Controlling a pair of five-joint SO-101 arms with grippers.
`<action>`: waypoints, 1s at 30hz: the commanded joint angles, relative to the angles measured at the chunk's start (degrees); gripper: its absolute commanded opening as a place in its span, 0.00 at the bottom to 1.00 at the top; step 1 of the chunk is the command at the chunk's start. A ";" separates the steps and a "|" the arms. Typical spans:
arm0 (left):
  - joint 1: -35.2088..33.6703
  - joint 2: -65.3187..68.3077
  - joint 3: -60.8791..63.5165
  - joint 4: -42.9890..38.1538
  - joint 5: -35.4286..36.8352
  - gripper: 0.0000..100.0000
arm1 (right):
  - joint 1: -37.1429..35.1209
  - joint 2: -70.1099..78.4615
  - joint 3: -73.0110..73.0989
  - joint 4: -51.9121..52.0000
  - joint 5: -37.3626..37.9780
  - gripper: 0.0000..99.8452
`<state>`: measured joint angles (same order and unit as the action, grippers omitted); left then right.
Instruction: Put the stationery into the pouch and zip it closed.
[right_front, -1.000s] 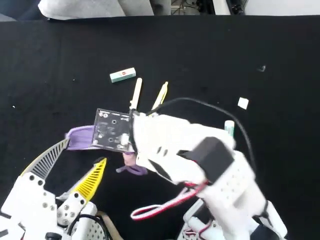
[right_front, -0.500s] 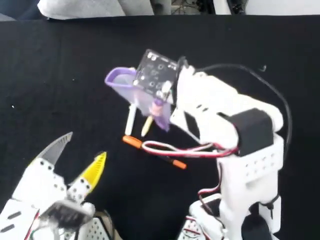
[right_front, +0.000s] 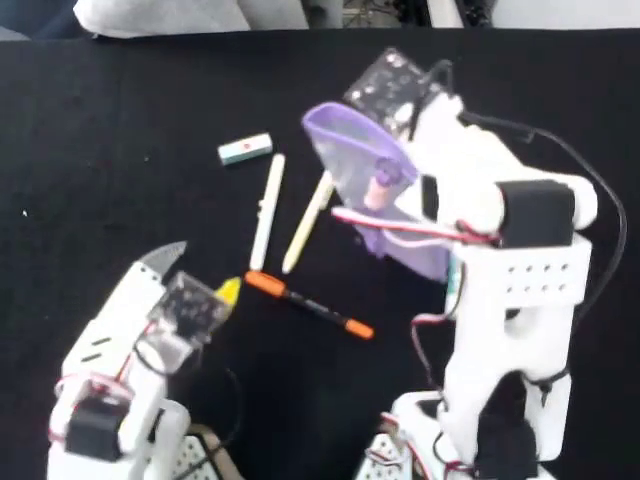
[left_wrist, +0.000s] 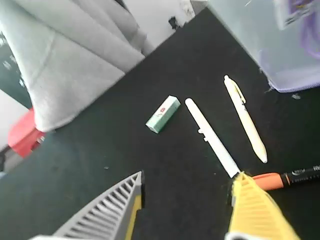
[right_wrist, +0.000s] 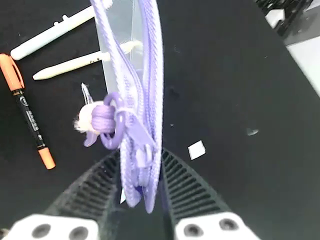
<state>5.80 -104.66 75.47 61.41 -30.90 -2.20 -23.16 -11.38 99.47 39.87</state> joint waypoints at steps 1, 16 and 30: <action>-0.13 0.62 4.62 -6.95 4.04 0.29 | 1.14 1.27 0.48 1.32 -2.55 0.01; 0.13 40.53 -24.75 1.93 23.47 0.20 | 1.05 1.98 0.57 1.32 -7.38 0.01; 0.22 93.54 -69.85 26.29 26.29 0.25 | 1.14 1.98 3.56 0.53 -10.29 0.01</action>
<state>5.80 -19.38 15.96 83.91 -5.58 -1.58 -22.46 -10.59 99.47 30.20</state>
